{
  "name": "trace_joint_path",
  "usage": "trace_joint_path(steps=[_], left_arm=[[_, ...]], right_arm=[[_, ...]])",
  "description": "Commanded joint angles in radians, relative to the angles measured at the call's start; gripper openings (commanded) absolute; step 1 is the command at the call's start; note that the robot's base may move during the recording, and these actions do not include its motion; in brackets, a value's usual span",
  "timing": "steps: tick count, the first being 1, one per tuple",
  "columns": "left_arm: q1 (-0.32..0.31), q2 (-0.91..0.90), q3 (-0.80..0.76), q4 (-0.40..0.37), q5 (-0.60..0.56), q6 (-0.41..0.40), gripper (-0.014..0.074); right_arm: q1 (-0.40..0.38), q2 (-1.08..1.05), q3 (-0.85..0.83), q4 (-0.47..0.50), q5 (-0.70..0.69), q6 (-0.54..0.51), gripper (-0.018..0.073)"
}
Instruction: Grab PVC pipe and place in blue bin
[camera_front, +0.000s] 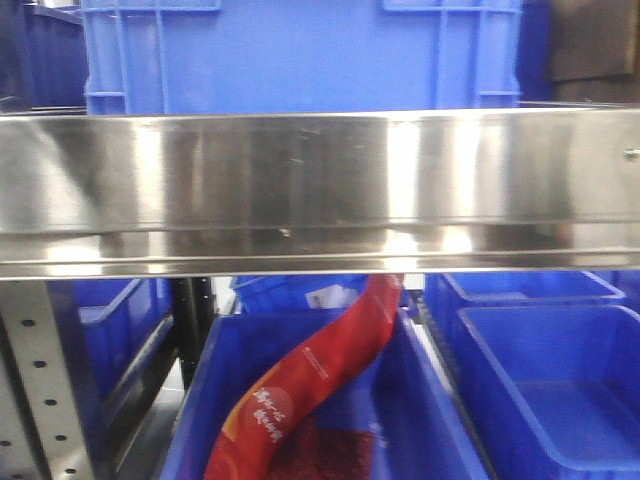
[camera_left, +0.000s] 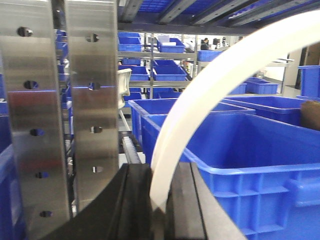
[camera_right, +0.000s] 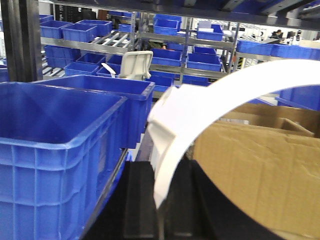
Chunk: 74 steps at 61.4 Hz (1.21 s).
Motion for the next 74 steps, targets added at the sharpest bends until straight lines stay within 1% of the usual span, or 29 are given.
trace_joint_path(steps=[1,74], left_arm=[[-0.005,-0.004,-0.002,-0.002,-0.027,-0.005,-0.0111],[-0.005,-0.004,-0.002,-0.002,-0.027,-0.005,-0.0111]], right_arm=[[-0.001,-0.005,-0.002,-0.005,-0.026,-0.002,-0.0168],[-0.001,-0.005,-0.002,-0.005,-0.026,-0.002,-0.0168]])
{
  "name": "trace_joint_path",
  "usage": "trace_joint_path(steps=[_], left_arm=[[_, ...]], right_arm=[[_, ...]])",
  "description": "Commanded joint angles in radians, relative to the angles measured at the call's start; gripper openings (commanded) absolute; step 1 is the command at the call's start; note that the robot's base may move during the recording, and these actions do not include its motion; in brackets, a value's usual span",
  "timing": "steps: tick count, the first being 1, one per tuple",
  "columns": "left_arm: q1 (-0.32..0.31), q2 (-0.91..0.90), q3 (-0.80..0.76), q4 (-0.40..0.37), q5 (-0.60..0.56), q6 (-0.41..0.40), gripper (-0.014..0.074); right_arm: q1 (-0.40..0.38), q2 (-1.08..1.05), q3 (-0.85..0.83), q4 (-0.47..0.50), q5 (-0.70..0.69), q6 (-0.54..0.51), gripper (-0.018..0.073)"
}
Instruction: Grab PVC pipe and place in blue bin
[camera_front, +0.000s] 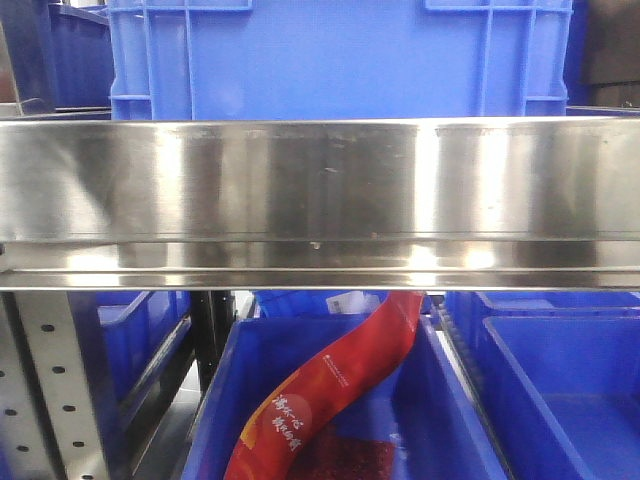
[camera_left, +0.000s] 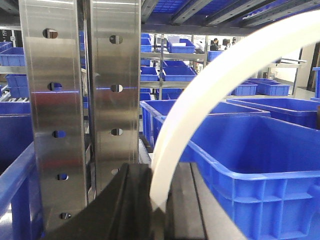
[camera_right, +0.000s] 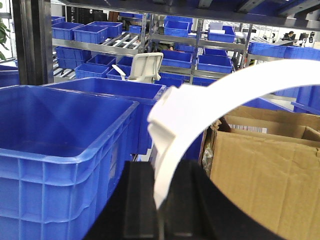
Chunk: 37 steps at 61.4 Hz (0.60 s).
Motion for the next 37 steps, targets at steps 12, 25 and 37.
trace_joint_path(steps=[12,25,37], left_arm=[[-0.005,-0.004,-0.002,-0.002,-0.027,-0.005,-0.0111],[-0.005,-0.004,-0.002,-0.002,-0.035,-0.005,-0.0111],[-0.005,-0.004,-0.002,-0.002,-0.035,-0.005,-0.0111]], right_arm=[[-0.001,-0.005,-0.002,-0.005,-0.099,-0.002,-0.0168],[-0.001,-0.005,-0.002,-0.005,-0.153,-0.002,-0.0168],[-0.001,-0.005,-0.002,-0.005,-0.151,-0.002,-0.0168]])
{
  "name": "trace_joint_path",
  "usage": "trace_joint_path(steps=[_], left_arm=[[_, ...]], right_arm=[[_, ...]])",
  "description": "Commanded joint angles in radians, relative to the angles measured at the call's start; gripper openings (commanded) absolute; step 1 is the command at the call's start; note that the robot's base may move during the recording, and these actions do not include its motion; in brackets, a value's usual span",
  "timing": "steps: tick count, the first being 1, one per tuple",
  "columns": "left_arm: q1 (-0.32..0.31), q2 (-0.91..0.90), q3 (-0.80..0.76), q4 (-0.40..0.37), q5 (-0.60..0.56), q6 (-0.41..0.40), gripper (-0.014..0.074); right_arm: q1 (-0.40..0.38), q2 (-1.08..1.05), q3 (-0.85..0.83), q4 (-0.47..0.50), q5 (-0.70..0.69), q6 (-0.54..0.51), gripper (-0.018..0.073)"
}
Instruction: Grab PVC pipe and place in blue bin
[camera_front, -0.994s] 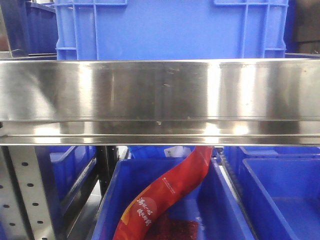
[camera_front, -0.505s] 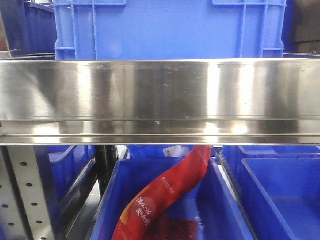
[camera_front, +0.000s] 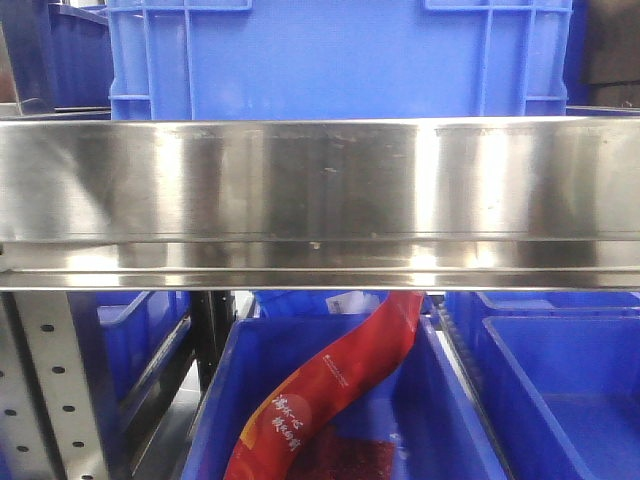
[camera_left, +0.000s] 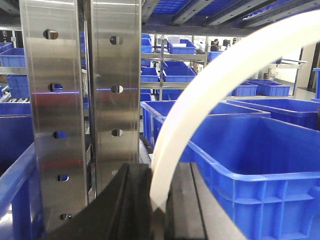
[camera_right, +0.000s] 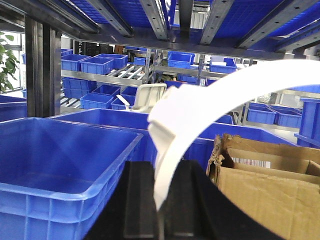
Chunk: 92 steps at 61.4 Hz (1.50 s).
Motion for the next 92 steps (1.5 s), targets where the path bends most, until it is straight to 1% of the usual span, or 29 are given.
trace_joint_path(steps=[1,23,28,32,37,40,44,49,53,57,65,72,74,80,85,88,92], left_arm=[[-0.005,-0.004,-0.002,-0.002,-0.033,-0.005,-0.0111],[-0.005,0.003,-0.002,-0.002,-0.05,-0.005,-0.0111],[-0.005,0.003,-0.002,-0.002,-0.061,-0.005,-0.0111],[-0.005,0.003,-0.002,-0.002,-0.077,-0.005,-0.0111],[-0.005,0.008,-0.009,-0.002,-0.085,-0.005,-0.0111],[-0.005,0.022,-0.026,0.0,-0.073,-0.005,-0.0111],[-0.009,0.056,-0.083,0.002,-0.022,-0.005,-0.0111],[-0.036,0.112,-0.159,0.02,0.032,-0.004,-0.0111],[-0.083,0.162,-0.23,0.033,0.055,-0.002,-0.0111],[-0.138,0.221,-0.285,0.045,0.058,-0.002,-0.0111],[-0.24,0.354,-0.384,0.045,0.058,-0.002,-0.0111],[-0.293,0.481,-0.468,0.043,0.058,-0.002,-0.0111],[-0.3,0.514,-0.499,0.035,0.058,-0.005,-0.0111],[-0.306,0.628,-0.589,-0.029,0.058,-0.005,-0.0111],[-0.302,0.725,-0.668,-0.076,0.058,-0.006,-0.0111],[-0.302,0.78,-0.729,-0.09,0.059,-0.006,-0.0111],[-0.302,0.847,-0.799,-0.092,0.077,-0.006,-0.0111]], right_arm=[[-0.001,-0.005,-0.002,-0.005,-0.032,-0.002,-0.0168],[-0.001,-0.005,-0.002,-0.005,-0.041,-0.002,-0.0168],[-0.001,-0.005,-0.002,0.0,-0.075,-0.002,-0.0168],[-0.001,-0.005,-0.002,0.021,-0.066,-0.002,-0.0168],[-0.001,0.006,-0.002,0.055,-0.017,-0.002,-0.0168],[0.001,0.016,-0.002,0.094,-0.007,-0.002,-0.0168],[0.014,0.047,-0.019,0.142,-0.009,-0.002,-0.0168],[0.052,0.099,-0.051,0.139,-0.009,-0.008,-0.0168],[0.089,0.15,-0.081,0.132,-0.009,-0.017,-0.0168],[0.13,0.209,-0.117,0.128,-0.009,-0.017,-0.0168],[0.211,0.34,-0.188,0.128,-0.009,-0.017,-0.0168],[0.279,0.46,-0.267,0.128,-0.009,-0.017,-0.0168],[0.297,0.495,-0.291,0.128,-0.009,-0.017,-0.0168],[0.333,0.591,-0.356,0.128,-0.009,-0.017,-0.0168],[0.338,0.664,-0.406,0.135,-0.004,-0.017,-0.0168],[0.338,0.707,-0.439,0.149,0.001,-0.017,-0.0168],[0.338,0.758,-0.49,0.155,0.007,-0.017,-0.0168]])
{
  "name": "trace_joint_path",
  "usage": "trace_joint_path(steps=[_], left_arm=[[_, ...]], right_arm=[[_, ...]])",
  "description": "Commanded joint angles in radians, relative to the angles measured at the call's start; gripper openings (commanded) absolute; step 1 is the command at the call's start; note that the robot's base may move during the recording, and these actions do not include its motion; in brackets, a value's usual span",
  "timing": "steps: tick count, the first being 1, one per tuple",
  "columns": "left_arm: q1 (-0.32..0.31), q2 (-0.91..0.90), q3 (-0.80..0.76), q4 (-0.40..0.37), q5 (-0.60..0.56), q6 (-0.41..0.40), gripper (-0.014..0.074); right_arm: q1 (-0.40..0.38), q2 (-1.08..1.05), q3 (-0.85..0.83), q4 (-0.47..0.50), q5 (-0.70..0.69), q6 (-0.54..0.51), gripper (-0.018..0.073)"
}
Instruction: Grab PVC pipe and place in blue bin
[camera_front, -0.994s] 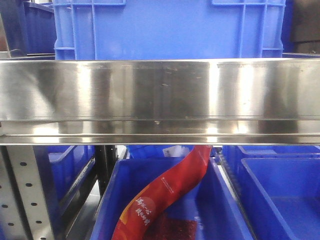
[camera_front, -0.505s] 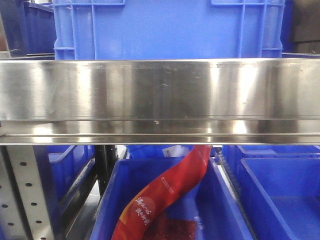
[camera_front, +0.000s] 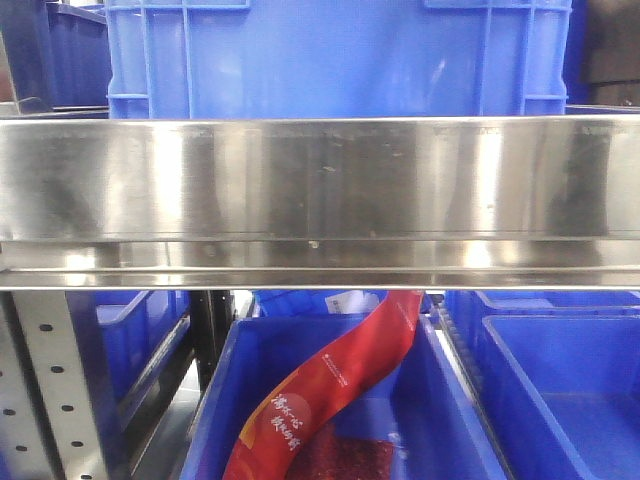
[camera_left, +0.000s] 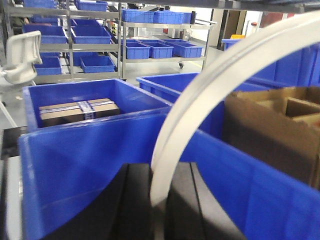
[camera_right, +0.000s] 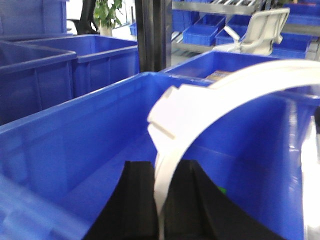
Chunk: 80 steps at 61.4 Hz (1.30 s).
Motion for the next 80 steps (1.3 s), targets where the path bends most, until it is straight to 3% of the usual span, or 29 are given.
trace_joint_path(steps=[1,18,40,48,56,64,71,80], left_arm=[[-0.003,0.087,-0.102,-0.028,-0.001,-0.006,-0.0111],[-0.003,0.336,-0.34,-0.104,0.123,-0.008,-0.0111],[-0.003,0.387,-0.357,-0.102,0.165,-0.008,-0.0106],[-0.003,0.387,-0.357,-0.098,0.167,-0.008,0.0023],[-0.003,0.387,-0.357,-0.096,0.167,-0.008,0.0242],[-0.003,0.387,-0.357,-0.094,0.169,-0.008,0.0386],[-0.003,0.387,-0.357,-0.094,0.174,-0.008,0.0402],[-0.003,0.387,-0.357,-0.094,0.192,-0.008,0.0402]], right_arm=[[0.001,0.067,-0.075,0.012,-0.001,-0.009,-0.0168],[0.001,0.267,-0.311,0.039,0.194,-0.009,-0.0168],[0.001,0.31,-0.347,0.058,0.245,-0.009,-0.0168],[0.001,0.31,-0.347,0.065,0.245,-0.009,-0.0152],[0.001,0.31,-0.347,0.073,0.245,-0.009,0.0014],[0.001,0.31,-0.347,0.083,0.245,-0.009,0.0267],[0.001,0.31,-0.347,0.085,0.245,-0.009,0.0388],[0.001,0.31,-0.347,0.085,0.245,-0.009,0.0391]])
